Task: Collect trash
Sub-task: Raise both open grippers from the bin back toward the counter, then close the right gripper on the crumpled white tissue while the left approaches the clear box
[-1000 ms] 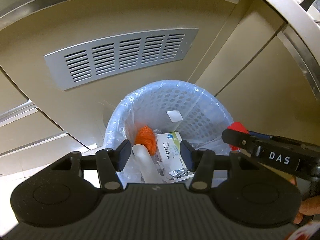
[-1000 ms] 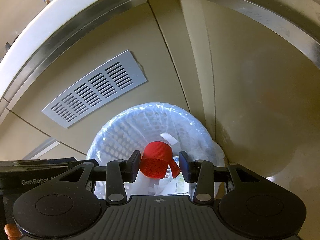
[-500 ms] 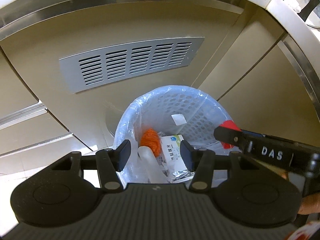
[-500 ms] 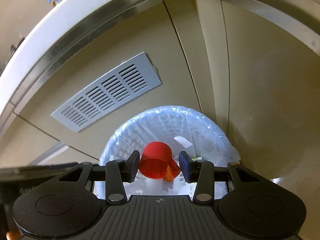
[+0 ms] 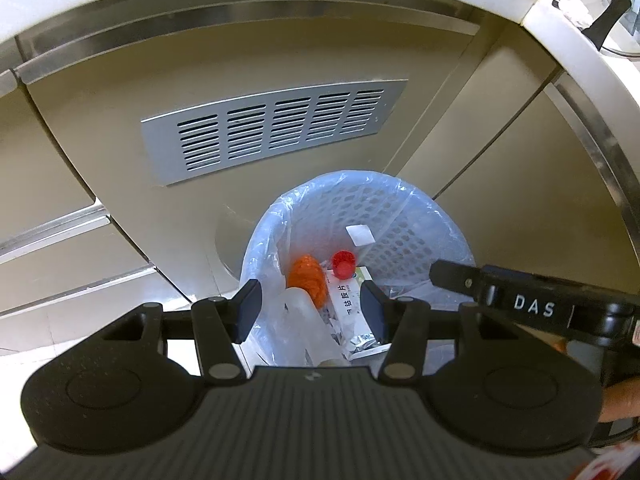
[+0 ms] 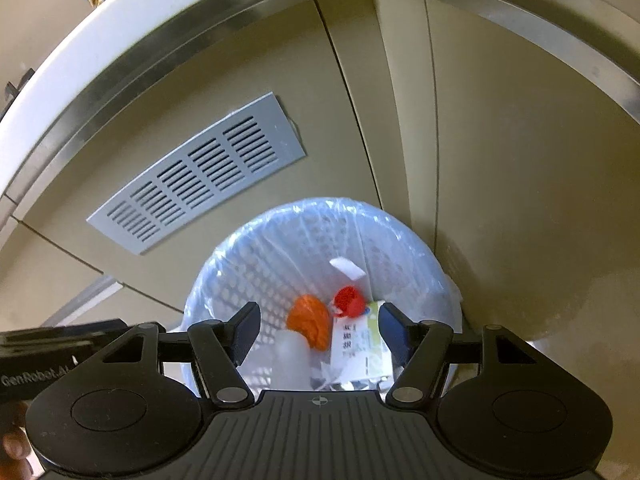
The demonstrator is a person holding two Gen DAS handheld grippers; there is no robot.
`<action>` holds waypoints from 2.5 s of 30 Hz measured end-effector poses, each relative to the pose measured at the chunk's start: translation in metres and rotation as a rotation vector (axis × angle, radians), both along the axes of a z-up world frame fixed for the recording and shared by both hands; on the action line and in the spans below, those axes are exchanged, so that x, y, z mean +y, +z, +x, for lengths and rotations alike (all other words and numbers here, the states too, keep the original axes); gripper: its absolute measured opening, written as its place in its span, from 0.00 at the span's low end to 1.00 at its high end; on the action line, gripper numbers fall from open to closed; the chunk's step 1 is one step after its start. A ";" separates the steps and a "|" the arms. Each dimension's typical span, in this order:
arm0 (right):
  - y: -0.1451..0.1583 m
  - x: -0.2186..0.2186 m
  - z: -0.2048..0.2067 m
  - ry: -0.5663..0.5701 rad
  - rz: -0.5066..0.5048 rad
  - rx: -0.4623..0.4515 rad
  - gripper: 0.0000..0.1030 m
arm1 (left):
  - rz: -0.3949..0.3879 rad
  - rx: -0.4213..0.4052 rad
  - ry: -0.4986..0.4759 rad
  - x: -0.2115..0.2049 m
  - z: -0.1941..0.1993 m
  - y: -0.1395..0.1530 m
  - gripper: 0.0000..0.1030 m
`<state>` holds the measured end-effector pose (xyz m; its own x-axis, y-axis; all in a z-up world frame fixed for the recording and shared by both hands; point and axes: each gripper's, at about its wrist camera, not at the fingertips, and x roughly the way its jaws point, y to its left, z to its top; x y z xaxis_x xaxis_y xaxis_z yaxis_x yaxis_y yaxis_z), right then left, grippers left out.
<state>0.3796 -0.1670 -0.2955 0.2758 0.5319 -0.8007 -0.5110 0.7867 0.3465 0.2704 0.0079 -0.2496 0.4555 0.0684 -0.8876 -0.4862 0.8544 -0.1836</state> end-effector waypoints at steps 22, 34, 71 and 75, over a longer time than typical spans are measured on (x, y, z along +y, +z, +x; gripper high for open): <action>0.075 -0.017 -0.054 -0.009 0.012 -0.063 0.66 | 0.044 -0.080 -0.047 -0.012 -0.053 0.062 0.49; 0.141 -0.049 -0.087 -0.036 0.055 -0.127 0.66 | 0.083 -0.149 -0.064 -0.010 -0.088 0.117 0.49; 0.228 -0.116 0.098 -0.220 0.117 -0.371 0.66 | 0.212 -0.338 -0.118 -0.018 0.083 0.199 0.49; 0.227 -0.109 0.139 -0.240 0.126 -0.376 0.66 | 0.226 -0.346 -0.133 -0.022 0.125 0.200 0.49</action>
